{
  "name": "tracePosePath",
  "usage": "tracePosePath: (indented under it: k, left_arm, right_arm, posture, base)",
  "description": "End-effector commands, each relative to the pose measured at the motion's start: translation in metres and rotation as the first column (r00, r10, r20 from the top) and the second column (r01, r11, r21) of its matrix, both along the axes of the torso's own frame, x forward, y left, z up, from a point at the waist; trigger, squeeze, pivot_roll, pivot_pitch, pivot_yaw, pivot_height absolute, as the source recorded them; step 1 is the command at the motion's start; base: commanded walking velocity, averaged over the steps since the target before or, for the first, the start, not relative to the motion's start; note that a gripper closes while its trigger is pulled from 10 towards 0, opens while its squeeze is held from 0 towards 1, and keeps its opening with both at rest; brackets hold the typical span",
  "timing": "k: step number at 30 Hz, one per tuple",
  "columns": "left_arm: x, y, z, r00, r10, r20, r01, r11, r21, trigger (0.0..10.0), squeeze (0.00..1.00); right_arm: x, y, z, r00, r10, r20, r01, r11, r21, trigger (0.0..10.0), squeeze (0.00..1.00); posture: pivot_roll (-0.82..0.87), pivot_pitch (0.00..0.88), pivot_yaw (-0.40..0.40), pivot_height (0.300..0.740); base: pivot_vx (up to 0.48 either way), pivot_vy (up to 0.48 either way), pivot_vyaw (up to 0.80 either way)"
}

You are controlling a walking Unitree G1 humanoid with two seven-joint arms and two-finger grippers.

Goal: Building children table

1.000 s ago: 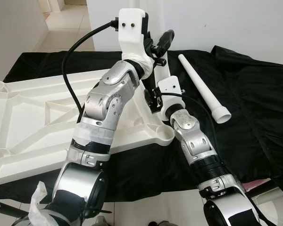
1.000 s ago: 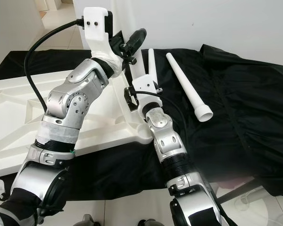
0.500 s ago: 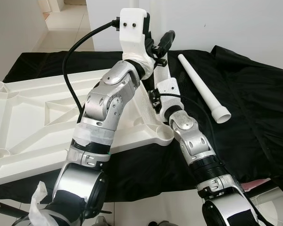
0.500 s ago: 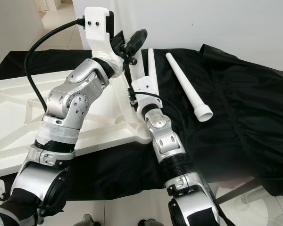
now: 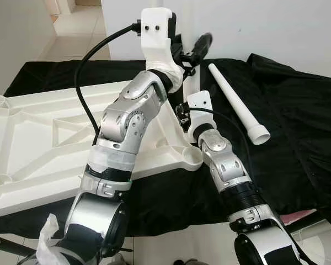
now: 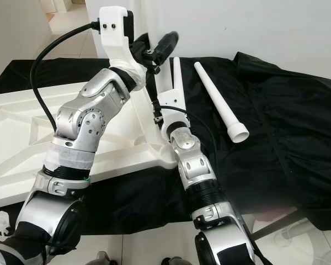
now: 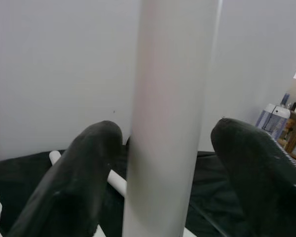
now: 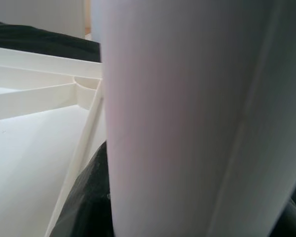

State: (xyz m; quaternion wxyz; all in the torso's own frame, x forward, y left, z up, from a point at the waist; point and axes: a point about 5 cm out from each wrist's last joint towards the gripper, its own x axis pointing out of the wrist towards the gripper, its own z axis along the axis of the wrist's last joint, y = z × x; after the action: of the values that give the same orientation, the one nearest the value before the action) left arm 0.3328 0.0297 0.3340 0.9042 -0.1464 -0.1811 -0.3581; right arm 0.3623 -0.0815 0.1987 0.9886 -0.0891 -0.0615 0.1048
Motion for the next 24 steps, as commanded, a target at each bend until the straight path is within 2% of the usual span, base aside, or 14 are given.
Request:
tracePosePath:
  k: [1, 3, 4, 9, 12, 15, 17, 22, 24]
  left_arm:
    - [-0.005, -0.002, 0.002, 0.998, -0.048, 0.036, 0.047, 0.999, 0.019, 10.0, 1.00]
    - [-0.006, -0.001, 0.002, 0.998, -0.049, 0.050, 0.047, 0.998, 0.032, 10.0, 1.00]
    - [-0.007, 0.002, 0.003, 0.996, -0.056, 0.071, 0.053, 0.998, 0.046, 10.0, 0.00]
    - [-0.008, 0.010, 0.005, 0.993, -0.065, 0.094, 0.061, 0.997, 0.046, 10.0, 0.00]
    - [0.003, 0.031, 0.003, 0.995, 0.030, 0.093, -0.035, 0.998, 0.054, 10.0, 0.00]
    - [0.006, 0.037, 0.000, 0.994, 0.057, 0.088, -0.063, 0.996, 0.060, 10.0, 0.00]
    - [0.010, 0.048, -0.009, 0.992, 0.106, 0.070, -0.113, 0.990, 0.089, 10.0, 0.00]
    - [0.011, 0.056, -0.017, 0.987, 0.142, 0.069, -0.150, 0.982, 0.119, 10.0, 0.00]
    - [0.013, 0.069, -0.031, 0.978, 0.202, 0.054, -0.208, 0.966, 0.153, 10.0, 0.00]
  right_arm:
    - [0.002, -0.001, 0.007, 1.000, -0.014, 0.025, 0.013, 1.000, 0.027, 10.0, 0.00]
    - [0.002, -0.002, 0.008, 0.999, -0.022, 0.028, 0.021, 0.999, 0.038, 10.0, 0.00]
    - [0.003, -0.005, 0.010, 0.999, -0.039, 0.033, 0.037, 0.997, 0.061, 10.0, 0.00]
    - [0.003, -0.010, 0.011, 0.997, -0.072, 0.037, 0.068, 0.994, 0.087, 10.0, 0.00]
    - [0.004, -0.024, 0.015, 0.988, -0.146, 0.058, 0.136, 0.979, 0.152, 10.0, 0.00]
    - [0.004, -0.027, 0.016, 0.985, -0.160, 0.065, 0.147, 0.975, 0.168, 10.0, 0.00]
    - [0.001, -0.030, 0.017, 0.982, -0.168, 0.083, 0.150, 0.971, 0.186, 10.0, 0.00]
    - [-0.001, -0.032, 0.016, 0.982, -0.168, 0.091, 0.147, 0.969, 0.198, 10.0, 0.00]
    - [-0.005, -0.036, 0.013, 0.980, -0.174, 0.098, 0.148, 0.963, 0.227, 10.0, 0.00]
  posture:
    - [-0.04, 0.069, -0.015, 0.740]
    - [-0.04, 0.069, -0.015, 0.740]
    - [-0.04, 0.070, -0.013, 0.740]
    - [-0.04, 0.072, -0.008, 0.740]
    - [-0.04, 0.073, -0.006, 0.740]
    - [-0.04, 0.075, -0.004, 0.740]
    - [-0.04, 0.077, -0.003, 0.740]
    - [-0.03, 0.080, -0.005, 0.740]
    - [-0.03, 0.085, -0.010, 0.740]
  base:
    - [0.000, 0.000, 0.00]
    - [0.000, 0.000, 0.00]
    - [0.000, 0.000, 0.00]
    - [0.000, 0.000, 0.00]
    - [0.000, 0.000, 0.00]
    - [0.000, 0.000, 0.00]
    - [0.000, 0.000, 0.00]
    - [0.000, 0.000, 0.00]
    - [0.000, 0.000, 0.00]
